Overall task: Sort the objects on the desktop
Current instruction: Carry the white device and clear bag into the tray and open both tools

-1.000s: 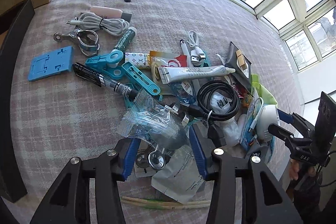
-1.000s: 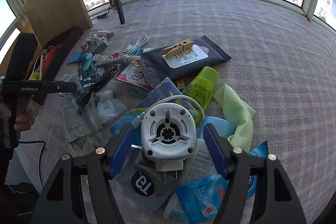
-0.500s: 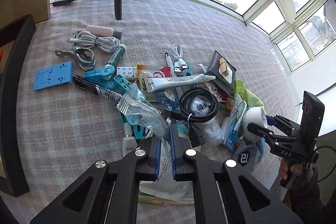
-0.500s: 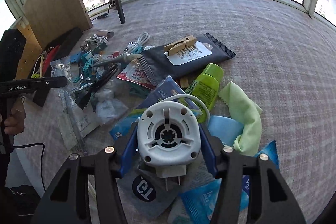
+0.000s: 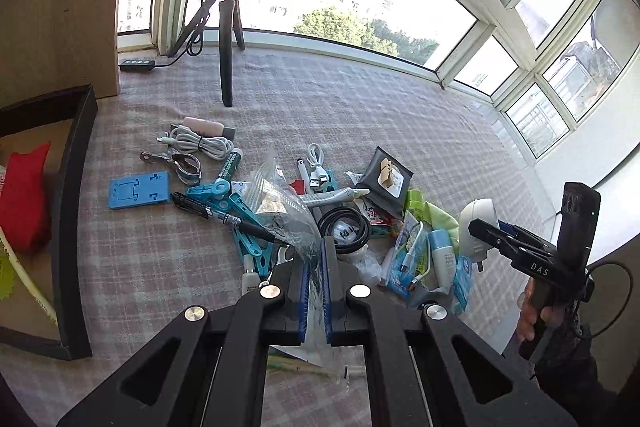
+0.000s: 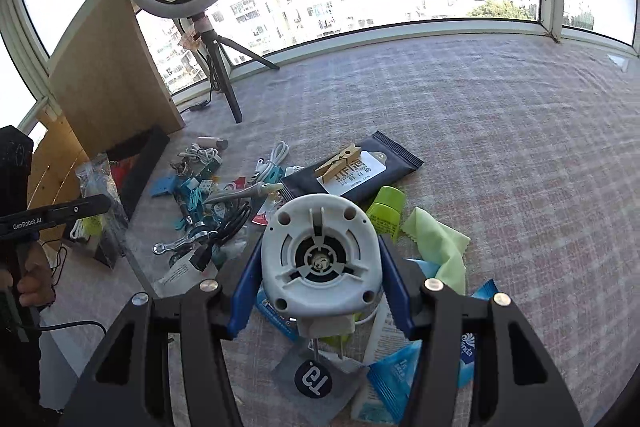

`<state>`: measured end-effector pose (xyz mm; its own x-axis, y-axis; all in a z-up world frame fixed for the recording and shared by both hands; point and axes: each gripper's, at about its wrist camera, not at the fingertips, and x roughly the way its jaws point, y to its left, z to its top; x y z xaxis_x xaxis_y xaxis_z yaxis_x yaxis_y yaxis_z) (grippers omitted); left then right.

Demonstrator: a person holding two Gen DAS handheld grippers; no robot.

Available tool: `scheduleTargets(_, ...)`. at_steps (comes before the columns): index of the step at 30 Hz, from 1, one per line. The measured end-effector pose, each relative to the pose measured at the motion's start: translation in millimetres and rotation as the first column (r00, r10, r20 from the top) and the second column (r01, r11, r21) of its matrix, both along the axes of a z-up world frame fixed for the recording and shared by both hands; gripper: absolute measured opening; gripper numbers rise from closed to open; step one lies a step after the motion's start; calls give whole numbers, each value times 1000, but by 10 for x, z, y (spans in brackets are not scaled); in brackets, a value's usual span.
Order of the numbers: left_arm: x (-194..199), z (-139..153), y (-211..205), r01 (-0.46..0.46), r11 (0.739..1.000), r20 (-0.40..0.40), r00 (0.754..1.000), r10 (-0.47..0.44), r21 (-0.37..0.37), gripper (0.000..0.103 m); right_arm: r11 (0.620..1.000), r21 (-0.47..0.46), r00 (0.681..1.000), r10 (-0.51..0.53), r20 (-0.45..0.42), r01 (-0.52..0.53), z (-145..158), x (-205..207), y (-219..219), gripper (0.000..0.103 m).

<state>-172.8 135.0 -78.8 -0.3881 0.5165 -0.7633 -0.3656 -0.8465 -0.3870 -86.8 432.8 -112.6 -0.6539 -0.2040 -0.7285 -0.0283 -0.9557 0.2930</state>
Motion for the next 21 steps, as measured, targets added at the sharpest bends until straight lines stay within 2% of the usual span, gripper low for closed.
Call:
scheduleTargets(6, 50, 291, -389, -59, 998, -65, 996, 59, -2, 5, 999, -39, 998, 0, -64, -3, 351, -54, -225, 54)
scheduleTargets(12, 216, 487, -1030, -157, 987, -120, 981, 153, -26, 5, 994, -75, 991, 74, -109, -82, 673, -222, -764, 54)
scheduleTargets(16, 295, 599, -1624, -254, 965, -166, 956, 240, -66, 5, 983, -93, 980, 142, -136, -155, 841, -394, -1259, 54)
scheduleTargets(21, 280, 747, -2411, -380, 917, -217, 912, 349, -124, 5, 962, -97, 958, 239, -161, -257, 976, -653, -2009, 54)
